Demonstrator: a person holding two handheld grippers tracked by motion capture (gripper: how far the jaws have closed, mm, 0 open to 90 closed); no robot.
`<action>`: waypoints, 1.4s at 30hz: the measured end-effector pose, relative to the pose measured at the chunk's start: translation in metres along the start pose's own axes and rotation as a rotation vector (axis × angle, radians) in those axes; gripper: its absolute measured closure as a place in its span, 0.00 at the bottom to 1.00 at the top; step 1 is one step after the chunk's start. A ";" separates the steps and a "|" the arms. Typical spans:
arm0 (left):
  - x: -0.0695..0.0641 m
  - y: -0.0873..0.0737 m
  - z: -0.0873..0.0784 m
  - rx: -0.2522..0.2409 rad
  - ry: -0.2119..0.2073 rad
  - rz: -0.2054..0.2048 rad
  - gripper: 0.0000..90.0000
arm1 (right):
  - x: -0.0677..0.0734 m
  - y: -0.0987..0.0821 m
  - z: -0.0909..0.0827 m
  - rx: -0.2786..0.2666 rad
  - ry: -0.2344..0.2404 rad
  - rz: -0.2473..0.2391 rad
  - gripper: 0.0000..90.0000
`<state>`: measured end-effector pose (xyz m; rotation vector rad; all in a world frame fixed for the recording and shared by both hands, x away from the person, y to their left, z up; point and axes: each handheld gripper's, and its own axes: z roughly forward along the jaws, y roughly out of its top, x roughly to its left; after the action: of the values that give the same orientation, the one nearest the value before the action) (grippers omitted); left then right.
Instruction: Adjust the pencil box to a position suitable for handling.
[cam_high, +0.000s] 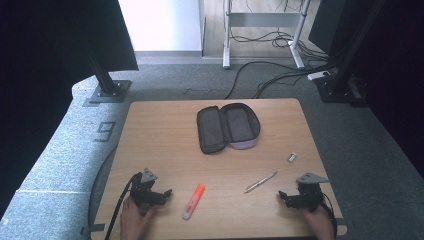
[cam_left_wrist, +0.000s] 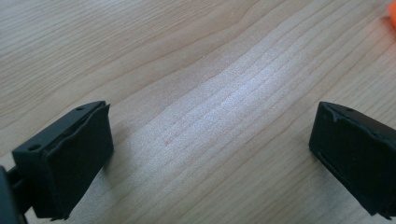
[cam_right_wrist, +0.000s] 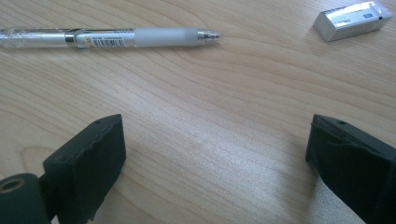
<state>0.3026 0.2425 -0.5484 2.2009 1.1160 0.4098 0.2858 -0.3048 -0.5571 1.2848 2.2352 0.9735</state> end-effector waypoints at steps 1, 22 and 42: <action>-0.001 0.000 0.000 -0.001 0.007 -0.008 0.00 | 0.000 0.000 0.000 0.000 0.000 0.000 0.05; -0.003 0.002 0.002 -0.005 0.026 -0.031 0.00 | 0.000 0.000 0.000 0.000 0.000 0.000 0.05; -0.006 0.015 -0.002 -0.016 -0.007 -0.035 0.06 | 0.000 0.000 0.000 0.000 0.000 0.000 0.05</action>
<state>0.3069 0.2314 -0.5366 2.1640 1.1415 0.3941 0.2859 -0.3048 -0.5570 1.2846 2.2352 0.9736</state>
